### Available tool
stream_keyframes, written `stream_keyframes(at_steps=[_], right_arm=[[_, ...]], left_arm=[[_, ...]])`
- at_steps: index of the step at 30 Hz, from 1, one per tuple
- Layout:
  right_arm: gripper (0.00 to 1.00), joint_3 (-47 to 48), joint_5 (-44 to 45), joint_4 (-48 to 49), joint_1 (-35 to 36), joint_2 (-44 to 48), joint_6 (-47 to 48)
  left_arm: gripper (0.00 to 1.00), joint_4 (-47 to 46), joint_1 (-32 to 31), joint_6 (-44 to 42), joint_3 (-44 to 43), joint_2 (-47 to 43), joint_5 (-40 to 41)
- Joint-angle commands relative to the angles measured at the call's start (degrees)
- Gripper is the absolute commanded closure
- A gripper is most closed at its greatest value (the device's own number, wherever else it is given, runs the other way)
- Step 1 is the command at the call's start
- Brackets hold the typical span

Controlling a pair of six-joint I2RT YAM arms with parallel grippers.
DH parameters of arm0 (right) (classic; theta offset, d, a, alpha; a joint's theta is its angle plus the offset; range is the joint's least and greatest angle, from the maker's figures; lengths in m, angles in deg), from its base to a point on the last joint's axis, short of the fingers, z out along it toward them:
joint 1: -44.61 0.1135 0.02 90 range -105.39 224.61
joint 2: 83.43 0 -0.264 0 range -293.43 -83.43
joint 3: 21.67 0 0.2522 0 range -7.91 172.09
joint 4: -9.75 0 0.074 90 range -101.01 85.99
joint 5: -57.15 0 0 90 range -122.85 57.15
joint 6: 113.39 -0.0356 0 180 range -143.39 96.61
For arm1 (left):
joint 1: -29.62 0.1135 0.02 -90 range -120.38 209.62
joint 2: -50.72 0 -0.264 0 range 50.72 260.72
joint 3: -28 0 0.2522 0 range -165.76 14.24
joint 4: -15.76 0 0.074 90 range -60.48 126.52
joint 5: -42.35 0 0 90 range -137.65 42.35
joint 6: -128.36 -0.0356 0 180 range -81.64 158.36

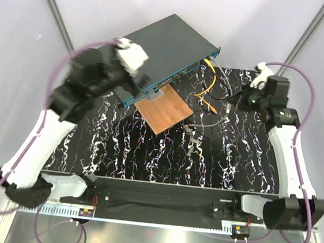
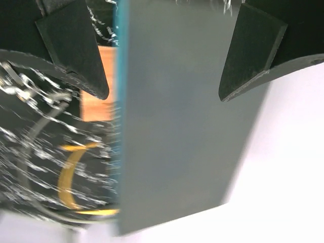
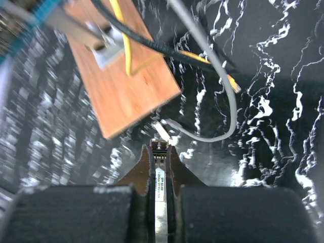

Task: Insert the plug into the switch port

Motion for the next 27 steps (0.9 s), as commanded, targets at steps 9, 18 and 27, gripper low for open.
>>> stream_keyframes(at_steps=[9,18,27], right_arm=[[1.00,0.1,-0.9,7.6,-2.7,7.6,-31.6],[1.00,-4.8,-4.0,11.3,-2.6,7.7,-39.5],[1.00,-5.2,-3.9,10.5,-2.3,8.0,-39.7]], left_arm=[[0.07,-9.1,-32.2,5.0,-3.5,16.2,21.1],[0.23,-7.9,-33.9,25.7,-12.5,28.6,21.5],[0.30,-11.7,-34.3,27.2,-14.7,34.1,24.8]])
